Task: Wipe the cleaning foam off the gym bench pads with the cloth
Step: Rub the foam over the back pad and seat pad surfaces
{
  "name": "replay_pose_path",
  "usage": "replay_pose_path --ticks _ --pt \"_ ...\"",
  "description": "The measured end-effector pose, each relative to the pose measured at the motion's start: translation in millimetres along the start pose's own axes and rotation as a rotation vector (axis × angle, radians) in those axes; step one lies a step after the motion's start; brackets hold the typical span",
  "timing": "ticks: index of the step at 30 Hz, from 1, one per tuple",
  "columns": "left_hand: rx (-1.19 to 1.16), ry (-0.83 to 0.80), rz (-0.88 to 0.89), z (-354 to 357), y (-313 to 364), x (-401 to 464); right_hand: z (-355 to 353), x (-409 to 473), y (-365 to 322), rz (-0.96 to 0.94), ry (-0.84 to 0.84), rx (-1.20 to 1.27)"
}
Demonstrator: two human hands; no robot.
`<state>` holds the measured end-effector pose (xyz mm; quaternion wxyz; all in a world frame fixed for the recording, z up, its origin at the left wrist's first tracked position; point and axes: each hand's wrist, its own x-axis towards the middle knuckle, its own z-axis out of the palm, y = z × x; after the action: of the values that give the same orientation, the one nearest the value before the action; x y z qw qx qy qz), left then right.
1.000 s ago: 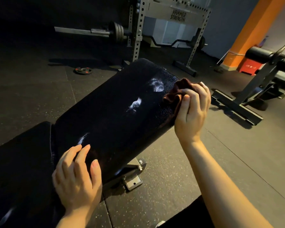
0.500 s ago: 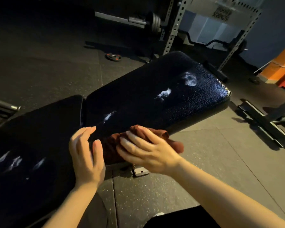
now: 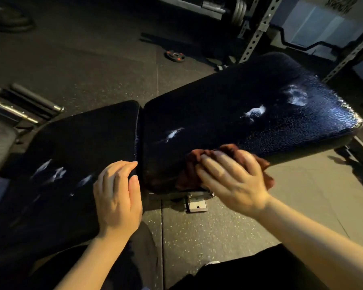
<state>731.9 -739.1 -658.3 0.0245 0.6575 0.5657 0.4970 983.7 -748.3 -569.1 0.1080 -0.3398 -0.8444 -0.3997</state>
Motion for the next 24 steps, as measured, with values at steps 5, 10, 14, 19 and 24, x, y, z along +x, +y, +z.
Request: replay_pose_path --ticks 5,10,14,19,24 --pt "-0.141 0.008 -0.065 -3.8 -0.8 3.6 48.6 43.2 -92.1 0.001 0.023 0.058" --pt "-0.161 -0.001 -0.105 -6.9 -4.2 2.7 47.3 51.8 -96.1 -0.148 -0.022 0.044" --pt "-0.151 -0.013 -0.072 -6.9 -3.2 2.4 15.8 25.3 -36.6 -0.221 -0.118 0.002" --pt "-0.197 0.018 -0.057 -4.0 -6.2 0.6 -33.7 -5.5 41.1 -0.139 -0.236 -0.019" --pt "-0.227 0.023 -0.113 -4.1 -10.0 -2.5 -11.4 10.4 -8.5 -0.026 -0.186 -0.024"
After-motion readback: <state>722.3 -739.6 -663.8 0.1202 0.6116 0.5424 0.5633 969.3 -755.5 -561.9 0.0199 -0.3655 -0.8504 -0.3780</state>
